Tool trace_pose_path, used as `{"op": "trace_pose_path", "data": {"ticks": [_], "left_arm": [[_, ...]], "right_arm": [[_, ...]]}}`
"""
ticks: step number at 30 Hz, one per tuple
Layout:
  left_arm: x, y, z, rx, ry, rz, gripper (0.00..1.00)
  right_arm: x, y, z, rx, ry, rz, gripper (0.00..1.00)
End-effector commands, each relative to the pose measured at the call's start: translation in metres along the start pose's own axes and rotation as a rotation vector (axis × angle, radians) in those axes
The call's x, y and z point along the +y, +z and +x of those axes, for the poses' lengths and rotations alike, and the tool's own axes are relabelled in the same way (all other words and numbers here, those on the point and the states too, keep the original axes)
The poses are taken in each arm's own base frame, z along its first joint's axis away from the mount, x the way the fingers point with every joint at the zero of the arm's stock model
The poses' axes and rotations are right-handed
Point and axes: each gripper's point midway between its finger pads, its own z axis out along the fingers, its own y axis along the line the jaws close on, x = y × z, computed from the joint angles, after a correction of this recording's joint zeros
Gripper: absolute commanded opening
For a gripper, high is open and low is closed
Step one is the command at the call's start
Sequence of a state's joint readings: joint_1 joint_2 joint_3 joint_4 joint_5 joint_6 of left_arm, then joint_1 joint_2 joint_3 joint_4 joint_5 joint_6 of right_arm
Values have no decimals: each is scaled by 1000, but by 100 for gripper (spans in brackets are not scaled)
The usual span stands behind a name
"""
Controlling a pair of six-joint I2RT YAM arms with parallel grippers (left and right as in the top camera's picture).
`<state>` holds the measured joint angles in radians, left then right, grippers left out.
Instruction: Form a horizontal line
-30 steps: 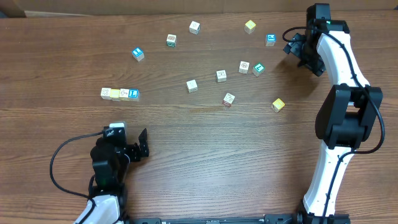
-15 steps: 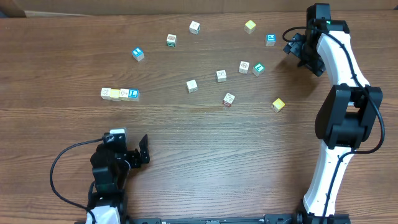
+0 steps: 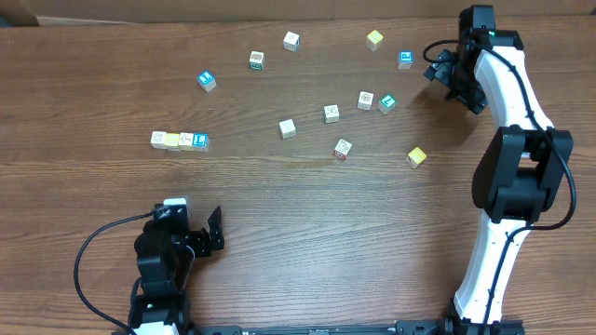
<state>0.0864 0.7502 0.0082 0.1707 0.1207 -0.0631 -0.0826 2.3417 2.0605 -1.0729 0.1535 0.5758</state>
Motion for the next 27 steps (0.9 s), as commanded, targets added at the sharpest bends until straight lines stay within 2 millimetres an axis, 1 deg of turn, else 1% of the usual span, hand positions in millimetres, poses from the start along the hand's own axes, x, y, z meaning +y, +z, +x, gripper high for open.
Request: {"op": "trace_pose_path", "data": {"ticks": [1,8,12,15,17,23,27], "left_arm": [[-4,-2,0,-4,-21,20,100],[-6,-7,3,4,-26,32,99],[-6,-15,5,1,-26,28,100],[-5,-22,-17,-100,3,15,100],[-6,-25,-24,-134,7,18,100],[-7,-26,-26,-144,8,21,100],[-7,-29,-34,-181,21,15,100]], "right_arm": [[1,-9,-3,-17,4,-10,100],[1,-9,-3,-17,4,-10,100],[1,-9,-3,-17,4,-10,100],[1,-9,-3,-17,4,-10,100],[1,-9,-3,-17,4,-10,100],[1,-9,-3,-17,4,-10,100],[1,-9,-3,-17,4,-11,100]]}}
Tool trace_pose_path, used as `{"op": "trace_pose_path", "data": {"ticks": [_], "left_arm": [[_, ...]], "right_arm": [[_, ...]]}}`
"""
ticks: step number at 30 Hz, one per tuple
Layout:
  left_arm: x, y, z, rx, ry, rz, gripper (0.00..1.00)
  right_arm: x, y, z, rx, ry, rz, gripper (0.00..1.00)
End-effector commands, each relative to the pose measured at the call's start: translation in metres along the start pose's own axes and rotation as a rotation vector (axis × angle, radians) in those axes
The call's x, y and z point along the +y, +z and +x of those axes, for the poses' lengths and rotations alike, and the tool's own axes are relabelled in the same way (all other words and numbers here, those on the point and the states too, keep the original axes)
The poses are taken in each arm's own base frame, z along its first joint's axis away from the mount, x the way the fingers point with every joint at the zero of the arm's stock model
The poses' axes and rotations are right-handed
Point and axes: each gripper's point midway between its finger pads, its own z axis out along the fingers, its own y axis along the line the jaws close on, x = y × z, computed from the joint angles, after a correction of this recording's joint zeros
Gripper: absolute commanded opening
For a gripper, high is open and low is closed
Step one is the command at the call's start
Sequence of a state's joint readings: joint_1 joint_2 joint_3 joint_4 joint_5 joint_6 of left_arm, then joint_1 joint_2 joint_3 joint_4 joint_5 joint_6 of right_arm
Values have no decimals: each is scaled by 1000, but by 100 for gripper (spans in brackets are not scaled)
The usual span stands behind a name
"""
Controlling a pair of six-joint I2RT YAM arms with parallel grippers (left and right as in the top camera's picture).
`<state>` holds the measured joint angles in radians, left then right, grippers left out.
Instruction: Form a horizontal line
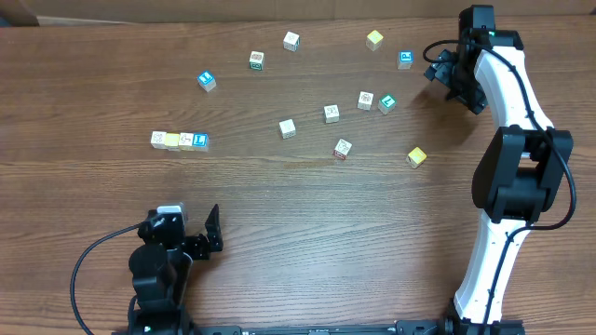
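Observation:
Small cubes lie scattered on the brown wooden table (279, 205). At the left a short row of cubes (179, 140) stands side by side, ending in a blue one. Loose ones include a blue cube (206, 81), a white cube (287, 128), a yellow cube (416, 156) and a blue cube (405, 60) at the far right. My left gripper (213, 233) is near the front left, open and holding nothing. My right gripper (434, 61) hangs just right of the far-right blue cube; its fingers are too small and dark to read.
More loose cubes lie across the far half: a white one (291, 41), a yellow one (374, 39), a green-marked one (256, 60), a red-marked one (343, 149). The right arm's white links (507, 84) stand along the right side.
My left arm has shifted a little toward the front edge, its gripper still open. The right arm and all the cubes are where they were.

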<state>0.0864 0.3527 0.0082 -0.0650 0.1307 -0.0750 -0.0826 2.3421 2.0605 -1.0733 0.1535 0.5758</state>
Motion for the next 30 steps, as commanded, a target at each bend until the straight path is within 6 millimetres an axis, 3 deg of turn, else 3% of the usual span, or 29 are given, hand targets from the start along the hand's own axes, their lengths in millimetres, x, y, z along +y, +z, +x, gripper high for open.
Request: {"op": "trace_pose_path", "data": {"ticks": [1,10,16,25,30], "left_arm": [[0,-3,-8,-39,23,-3,100],[-9,-15,-39,-188,68,24,99],[-20,-20,-47,-229,129,49,99],[-19,-21,-50,-246,127,45,99],[-21,-31,-65,-324,133,49,99]], "right_arm": [[1,-10,-3,-18,4,-11,100],[1,-10,-3,-18,4,-11,100],[1,-10,-3,-18,4,-11,100],[1,-10,-3,-18,4,-11,100],[1,-10,-3,-18,4,-11,100]]}}
